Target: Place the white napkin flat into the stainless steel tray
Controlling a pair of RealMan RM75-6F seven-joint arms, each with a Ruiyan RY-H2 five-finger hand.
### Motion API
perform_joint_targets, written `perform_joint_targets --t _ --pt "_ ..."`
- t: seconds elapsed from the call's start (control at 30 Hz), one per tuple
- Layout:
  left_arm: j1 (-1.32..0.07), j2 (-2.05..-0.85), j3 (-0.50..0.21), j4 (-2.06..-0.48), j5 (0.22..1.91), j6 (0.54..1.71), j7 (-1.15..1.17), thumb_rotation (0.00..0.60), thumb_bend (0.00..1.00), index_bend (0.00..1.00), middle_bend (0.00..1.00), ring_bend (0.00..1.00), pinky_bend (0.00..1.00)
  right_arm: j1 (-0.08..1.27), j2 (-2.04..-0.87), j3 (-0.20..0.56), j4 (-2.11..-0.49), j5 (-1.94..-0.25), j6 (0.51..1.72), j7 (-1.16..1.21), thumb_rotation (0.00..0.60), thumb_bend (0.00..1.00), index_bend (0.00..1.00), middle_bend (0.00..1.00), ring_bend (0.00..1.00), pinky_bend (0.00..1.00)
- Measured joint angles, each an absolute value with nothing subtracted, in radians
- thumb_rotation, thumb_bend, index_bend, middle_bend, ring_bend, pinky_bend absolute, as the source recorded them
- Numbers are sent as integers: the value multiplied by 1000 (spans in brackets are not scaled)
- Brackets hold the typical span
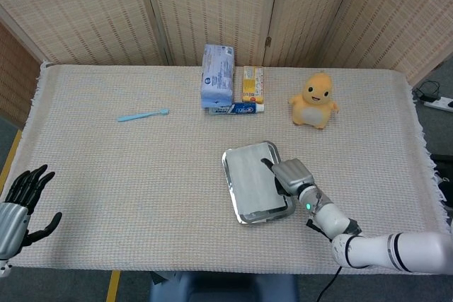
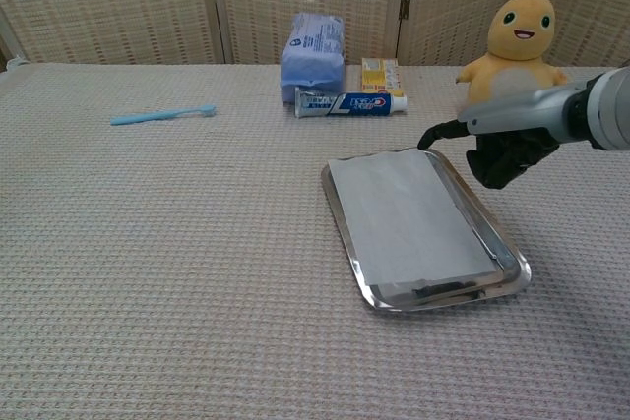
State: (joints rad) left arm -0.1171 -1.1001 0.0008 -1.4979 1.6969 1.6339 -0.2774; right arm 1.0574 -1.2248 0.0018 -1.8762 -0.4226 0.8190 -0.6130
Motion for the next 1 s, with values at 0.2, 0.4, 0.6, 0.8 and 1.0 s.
perform_joint_targets --t 0.2,0.4,0.6,0.8,1.0 --pt "-118 -1099 1 -1496 1693 1630 -285 600 434 0 0 0 0 1151 -1272 16 -1795 -276 747 -612 528 953 0 945 893 944" --pt "-121 -1099 -1 -1491 1684 1622 -300 600 435 0 0 0 0 1198 -1336 5 -1694 -230 729 -608 530 953 0 945 894 944" --pt "-126 -1102 -4 -1486 1672 1607 -303 600 434 0 0 0 0 1218 -1382 -6 -1607 -205 684 -585 526 953 0 945 895 945" --pt "-129 -1101 -5 -1483 1660 1592 -315 600 434 0 0 0 0 1231 -1429 -5 -1508 -200 641 -548 527 952 0 945 897 944" --pt "-133 -1100 -8 -1474 1646 1579 -331 600 434 0 0 0 0 1249 -1479 -11 -1422 -192 593 -519 525 953 0 946 897 945"
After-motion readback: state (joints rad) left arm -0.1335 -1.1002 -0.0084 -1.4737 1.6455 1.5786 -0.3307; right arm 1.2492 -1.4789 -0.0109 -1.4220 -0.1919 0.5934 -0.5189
